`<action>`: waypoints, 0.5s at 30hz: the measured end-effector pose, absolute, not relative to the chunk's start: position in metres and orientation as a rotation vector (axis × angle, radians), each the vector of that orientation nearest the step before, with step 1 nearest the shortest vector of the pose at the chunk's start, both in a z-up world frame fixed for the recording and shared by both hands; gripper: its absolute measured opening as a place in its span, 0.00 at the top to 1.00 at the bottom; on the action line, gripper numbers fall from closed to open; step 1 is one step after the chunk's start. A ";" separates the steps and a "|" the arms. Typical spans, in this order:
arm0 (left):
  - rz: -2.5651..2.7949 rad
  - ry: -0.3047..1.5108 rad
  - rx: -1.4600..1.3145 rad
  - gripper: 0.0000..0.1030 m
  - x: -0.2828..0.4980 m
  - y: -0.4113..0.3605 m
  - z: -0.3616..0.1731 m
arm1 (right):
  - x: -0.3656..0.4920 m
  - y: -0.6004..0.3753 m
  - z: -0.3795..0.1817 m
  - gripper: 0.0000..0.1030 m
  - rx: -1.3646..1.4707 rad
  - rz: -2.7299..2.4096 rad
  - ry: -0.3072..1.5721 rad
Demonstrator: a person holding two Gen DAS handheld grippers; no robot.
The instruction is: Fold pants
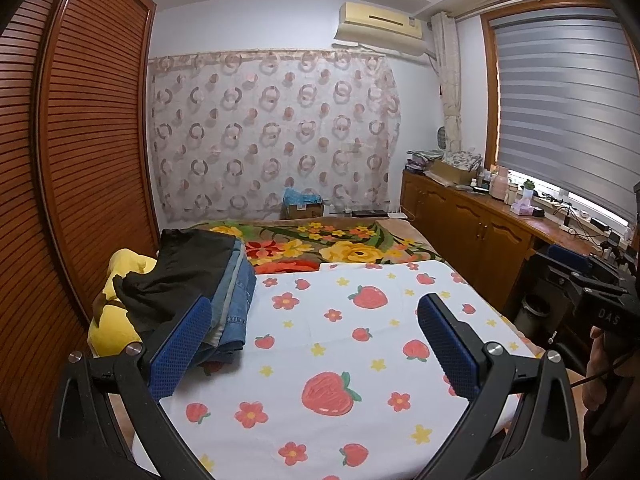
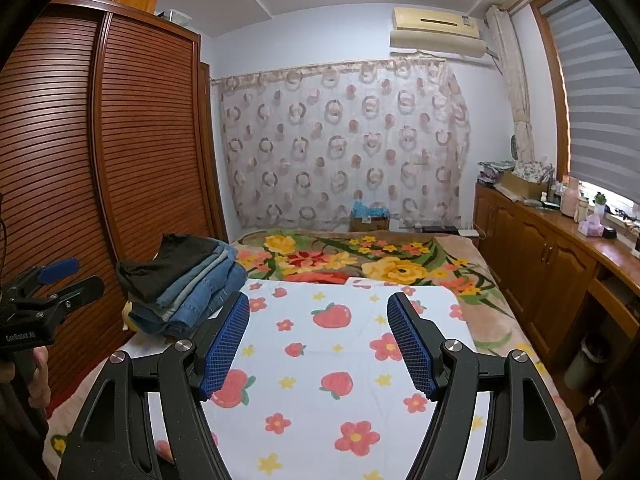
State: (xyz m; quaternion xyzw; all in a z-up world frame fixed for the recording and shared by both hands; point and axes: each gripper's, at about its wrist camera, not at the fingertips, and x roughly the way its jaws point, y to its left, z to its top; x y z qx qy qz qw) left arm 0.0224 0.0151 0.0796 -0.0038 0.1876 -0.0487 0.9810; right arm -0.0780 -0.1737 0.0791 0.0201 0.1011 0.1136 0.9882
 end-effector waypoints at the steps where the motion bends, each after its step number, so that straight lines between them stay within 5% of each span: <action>1: -0.097 0.377 -0.007 0.00 0.022 0.015 0.080 | -0.078 -0.175 0.079 0.29 0.041 0.228 0.204; 15: -0.098 0.377 -0.008 0.00 0.023 0.016 0.080 | -0.077 -0.178 0.081 0.29 0.041 0.227 0.205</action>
